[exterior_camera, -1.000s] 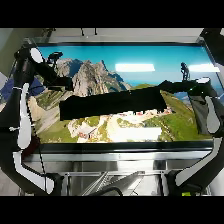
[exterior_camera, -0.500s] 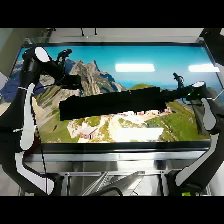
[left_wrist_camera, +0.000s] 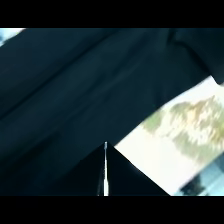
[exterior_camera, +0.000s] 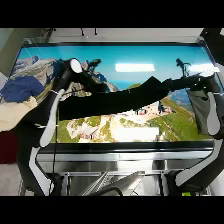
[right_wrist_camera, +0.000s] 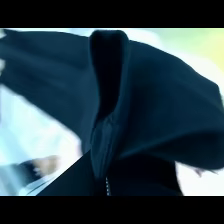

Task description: Fold the shirts.

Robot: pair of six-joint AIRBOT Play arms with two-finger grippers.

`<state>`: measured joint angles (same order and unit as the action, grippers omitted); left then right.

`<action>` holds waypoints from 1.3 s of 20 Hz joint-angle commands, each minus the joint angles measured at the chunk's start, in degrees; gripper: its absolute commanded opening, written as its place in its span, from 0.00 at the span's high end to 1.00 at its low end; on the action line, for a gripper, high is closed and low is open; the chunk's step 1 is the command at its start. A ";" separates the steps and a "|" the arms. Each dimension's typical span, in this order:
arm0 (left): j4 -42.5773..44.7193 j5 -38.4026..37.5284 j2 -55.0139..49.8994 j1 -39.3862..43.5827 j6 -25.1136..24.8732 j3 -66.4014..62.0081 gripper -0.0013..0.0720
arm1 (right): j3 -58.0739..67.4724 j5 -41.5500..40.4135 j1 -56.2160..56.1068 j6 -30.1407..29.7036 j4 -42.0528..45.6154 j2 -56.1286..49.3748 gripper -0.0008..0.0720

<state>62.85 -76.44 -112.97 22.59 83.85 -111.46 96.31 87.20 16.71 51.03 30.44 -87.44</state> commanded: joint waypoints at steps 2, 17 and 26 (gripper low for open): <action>-1.64 14.03 -8.35 8.96 2.99 -0.07 0.96 | 2.29 8.41 0.61 2.58 -1.18 9.77 0.96; -24.98 21.66 -10.62 17.40 2.01 -4.28 0.96 | 2.75 10.71 1.62 3.08 -0.74 14.19 0.96; -24.92 2.95 14.91 -11.30 -1.31 -4.26 0.96 | 2.36 -3.58 -23.39 4.96 0.09 9.29 0.96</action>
<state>38.04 -68.25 -104.68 19.27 83.44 -115.77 98.76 90.85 3.33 55.64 29.91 -75.75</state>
